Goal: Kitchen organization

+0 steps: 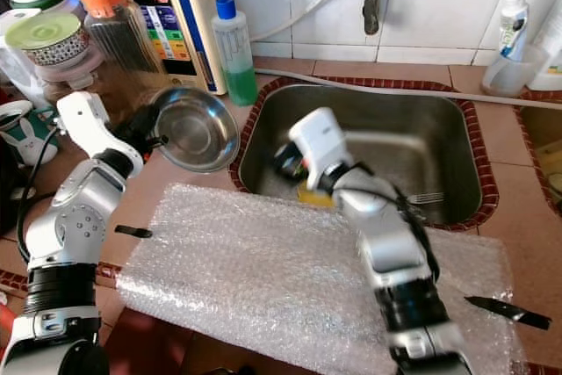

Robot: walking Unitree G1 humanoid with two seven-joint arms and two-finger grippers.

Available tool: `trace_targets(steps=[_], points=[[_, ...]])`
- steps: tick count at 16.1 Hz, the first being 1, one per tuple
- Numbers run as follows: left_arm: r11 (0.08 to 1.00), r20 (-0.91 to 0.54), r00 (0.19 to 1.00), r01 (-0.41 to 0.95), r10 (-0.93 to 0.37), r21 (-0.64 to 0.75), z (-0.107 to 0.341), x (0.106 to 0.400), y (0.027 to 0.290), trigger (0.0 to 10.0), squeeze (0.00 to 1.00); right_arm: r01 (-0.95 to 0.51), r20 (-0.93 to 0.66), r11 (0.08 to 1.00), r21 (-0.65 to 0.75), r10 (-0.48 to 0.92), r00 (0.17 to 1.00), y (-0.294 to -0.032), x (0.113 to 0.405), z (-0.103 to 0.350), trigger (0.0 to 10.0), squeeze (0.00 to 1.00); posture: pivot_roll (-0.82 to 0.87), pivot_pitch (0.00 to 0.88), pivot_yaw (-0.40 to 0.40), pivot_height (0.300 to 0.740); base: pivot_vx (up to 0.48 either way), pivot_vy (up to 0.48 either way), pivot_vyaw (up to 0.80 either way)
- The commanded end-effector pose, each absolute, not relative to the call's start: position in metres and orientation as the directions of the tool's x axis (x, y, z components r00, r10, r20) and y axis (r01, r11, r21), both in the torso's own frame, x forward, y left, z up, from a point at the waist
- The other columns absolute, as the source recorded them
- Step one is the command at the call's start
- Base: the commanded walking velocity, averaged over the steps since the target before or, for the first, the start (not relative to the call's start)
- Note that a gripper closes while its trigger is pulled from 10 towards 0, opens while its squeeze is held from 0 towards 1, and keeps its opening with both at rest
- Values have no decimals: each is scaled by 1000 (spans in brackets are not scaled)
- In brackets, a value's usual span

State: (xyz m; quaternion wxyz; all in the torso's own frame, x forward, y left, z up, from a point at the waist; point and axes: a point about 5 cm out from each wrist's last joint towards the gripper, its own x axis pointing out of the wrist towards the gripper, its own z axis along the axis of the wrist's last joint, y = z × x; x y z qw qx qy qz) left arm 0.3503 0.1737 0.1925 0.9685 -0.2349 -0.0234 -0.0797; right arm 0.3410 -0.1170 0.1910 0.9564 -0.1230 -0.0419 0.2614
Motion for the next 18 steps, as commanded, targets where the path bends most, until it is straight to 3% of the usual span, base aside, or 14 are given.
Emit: trace_targets(steps=[1,6,12,18], points=[[877,144,976,212,-166,-431,206,349,173,0,0,-455,38,866,-209,472,881,-121,347,193,10000,0,-206,98,152,740,0,0,0],[915,178,965,244,-195,-322,209,345,170,0,0,-435,37,880,-193,449,893,-125,349,189,10000,0,-199,101,152,740,0,0,0],[848,279,884,449,-375,-282,227,334,136,0,0,-440,89,898,13,437,895,-117,357,192,10000,0,-194,98,153,740,0,0,0],[797,273,844,529,-461,-291,222,321,111,0,0,-448,83,893,41,443,892,-97,365,194,10000,0,-193,105,155,740,0,0,0]])
